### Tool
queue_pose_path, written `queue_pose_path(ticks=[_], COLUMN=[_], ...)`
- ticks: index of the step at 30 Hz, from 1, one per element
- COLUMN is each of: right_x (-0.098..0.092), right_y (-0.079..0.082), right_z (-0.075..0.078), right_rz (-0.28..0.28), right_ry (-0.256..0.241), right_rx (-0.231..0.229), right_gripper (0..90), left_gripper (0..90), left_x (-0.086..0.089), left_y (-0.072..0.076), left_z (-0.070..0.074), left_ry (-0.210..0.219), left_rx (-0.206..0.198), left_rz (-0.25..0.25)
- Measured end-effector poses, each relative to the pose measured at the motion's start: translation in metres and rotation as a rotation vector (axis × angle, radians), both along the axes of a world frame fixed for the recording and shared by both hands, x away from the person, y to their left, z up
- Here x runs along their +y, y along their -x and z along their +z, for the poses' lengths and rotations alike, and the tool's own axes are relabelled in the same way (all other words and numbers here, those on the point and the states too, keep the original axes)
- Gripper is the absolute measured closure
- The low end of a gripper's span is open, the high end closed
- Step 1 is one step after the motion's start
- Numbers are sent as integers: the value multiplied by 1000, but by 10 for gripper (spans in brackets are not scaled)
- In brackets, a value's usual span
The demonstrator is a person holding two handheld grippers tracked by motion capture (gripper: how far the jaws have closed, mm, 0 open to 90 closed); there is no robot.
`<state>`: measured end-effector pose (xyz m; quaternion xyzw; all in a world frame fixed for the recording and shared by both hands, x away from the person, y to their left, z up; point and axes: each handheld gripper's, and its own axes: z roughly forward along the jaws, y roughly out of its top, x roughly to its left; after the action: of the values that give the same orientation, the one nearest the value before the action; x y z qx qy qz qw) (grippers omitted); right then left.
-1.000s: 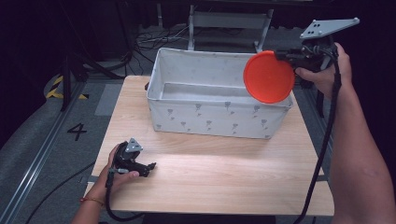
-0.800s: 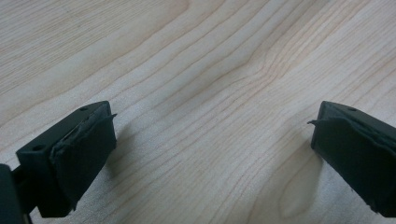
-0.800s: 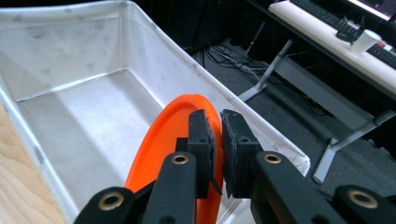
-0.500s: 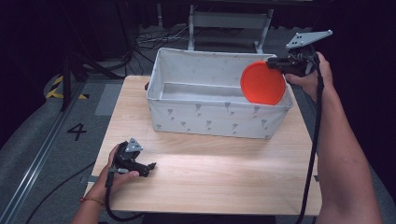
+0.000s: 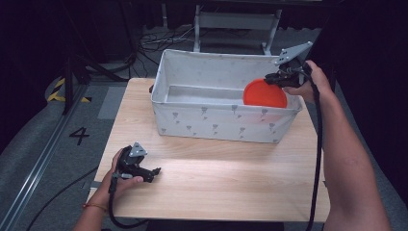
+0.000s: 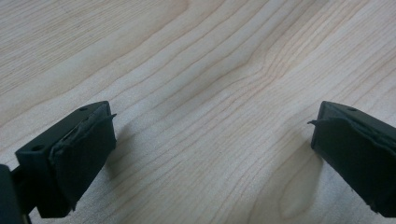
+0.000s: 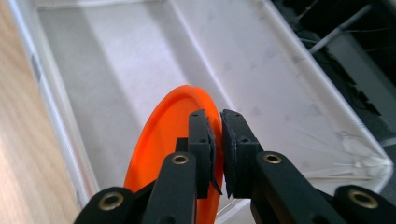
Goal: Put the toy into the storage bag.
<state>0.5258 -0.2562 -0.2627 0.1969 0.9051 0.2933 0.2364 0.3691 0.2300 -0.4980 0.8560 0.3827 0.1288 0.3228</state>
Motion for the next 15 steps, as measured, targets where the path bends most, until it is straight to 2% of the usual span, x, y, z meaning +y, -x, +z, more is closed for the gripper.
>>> queue_pose_path(ticks=[6, 8, 11, 15], right_x=[7, 9, 11, 16], right_y=[1, 2, 5, 4], right_z=[-12, -15, -18, -27], right_rz=[75, 94, 145, 169], right_ry=[69, 87, 119, 178], right_rx=[50, 49, 72, 113], right_gripper=[828, 829, 834, 833], left_gripper=[2, 3, 3, 3], left_x=[0, 0, 0, 0], left_y=[0, 0, 0, 0], left_z=[0, 0, 0, 0], left_ry=[-1, -1, -3, -3], left_rx=[0, 1, -1, -1], left_rz=[2, 3, 3, 3])
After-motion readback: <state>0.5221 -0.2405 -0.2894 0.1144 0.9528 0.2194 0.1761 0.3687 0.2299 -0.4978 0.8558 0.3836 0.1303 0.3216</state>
